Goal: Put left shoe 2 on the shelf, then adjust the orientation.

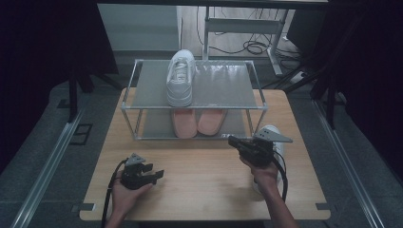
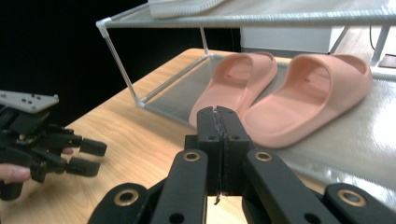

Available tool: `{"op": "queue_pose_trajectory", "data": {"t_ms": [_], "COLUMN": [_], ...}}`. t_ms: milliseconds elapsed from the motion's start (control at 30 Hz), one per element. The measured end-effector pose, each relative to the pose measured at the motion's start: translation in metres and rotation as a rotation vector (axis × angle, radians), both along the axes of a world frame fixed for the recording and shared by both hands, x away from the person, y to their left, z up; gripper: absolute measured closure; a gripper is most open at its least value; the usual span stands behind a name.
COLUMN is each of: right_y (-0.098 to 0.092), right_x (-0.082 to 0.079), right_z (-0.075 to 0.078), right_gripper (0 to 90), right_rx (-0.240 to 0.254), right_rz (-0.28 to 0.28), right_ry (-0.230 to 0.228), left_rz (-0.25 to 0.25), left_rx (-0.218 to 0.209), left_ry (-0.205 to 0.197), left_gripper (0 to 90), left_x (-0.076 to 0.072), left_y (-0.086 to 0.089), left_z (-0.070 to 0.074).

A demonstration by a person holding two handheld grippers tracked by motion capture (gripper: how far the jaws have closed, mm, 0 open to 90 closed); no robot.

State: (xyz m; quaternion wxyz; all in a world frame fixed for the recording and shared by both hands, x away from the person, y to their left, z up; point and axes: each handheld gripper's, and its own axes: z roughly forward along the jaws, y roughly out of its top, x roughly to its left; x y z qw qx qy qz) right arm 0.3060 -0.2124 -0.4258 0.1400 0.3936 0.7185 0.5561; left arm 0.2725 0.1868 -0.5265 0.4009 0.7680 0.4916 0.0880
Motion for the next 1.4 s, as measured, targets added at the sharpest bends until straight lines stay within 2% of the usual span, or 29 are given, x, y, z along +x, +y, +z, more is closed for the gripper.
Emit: {"op": "queue_pose_trajectory", "data": {"t_ms": [200, 400, 567, 667, 867, 1400], "right_y": [-0.008, -0.017, -0.024, -0.027, -0.031, -0.039], "right_x": [-0.011, -0.027, -0.037, -0.04, -0.047, -0.06], "right_z": [-0.011, -0.015, -0.023, -0.029, -0.032, -0.042], "right_gripper": [89.2, 89.1, 89.1, 89.2, 89.2, 89.2], "right_rx": [-0.015, -0.026, -0.032, -0.044, -0.069, -0.102], "right_rz": [-0.007, -0.013, -0.025, -0.028, -0.043, -0.066], "right_ry": [0.012, -0.001, 0.014, 0.027, 0.022, 0.048], "left_rz": [-0.001, -0.006, -0.015, -0.015, -0.012, -0.011], "left_rx": [0.0, 0.003, 0.009, 0.01, 0.006, 0.003], "left_ry": [0.004, 0.002, 0.002, 0.002, 0.0, 0.002], "left_gripper": [41.4, 41.3, 41.3, 41.1, 41.0, 40.9], "left_x": [0.0, 0.0, 0.0, 0.0, 0.0, 0.0], "left_y": [-0.001, -0.001, -0.002, -0.002, -0.002, -0.002], "left_z": [0.0, 0.0, -0.001, -0.001, 0.0, 0.0]}}
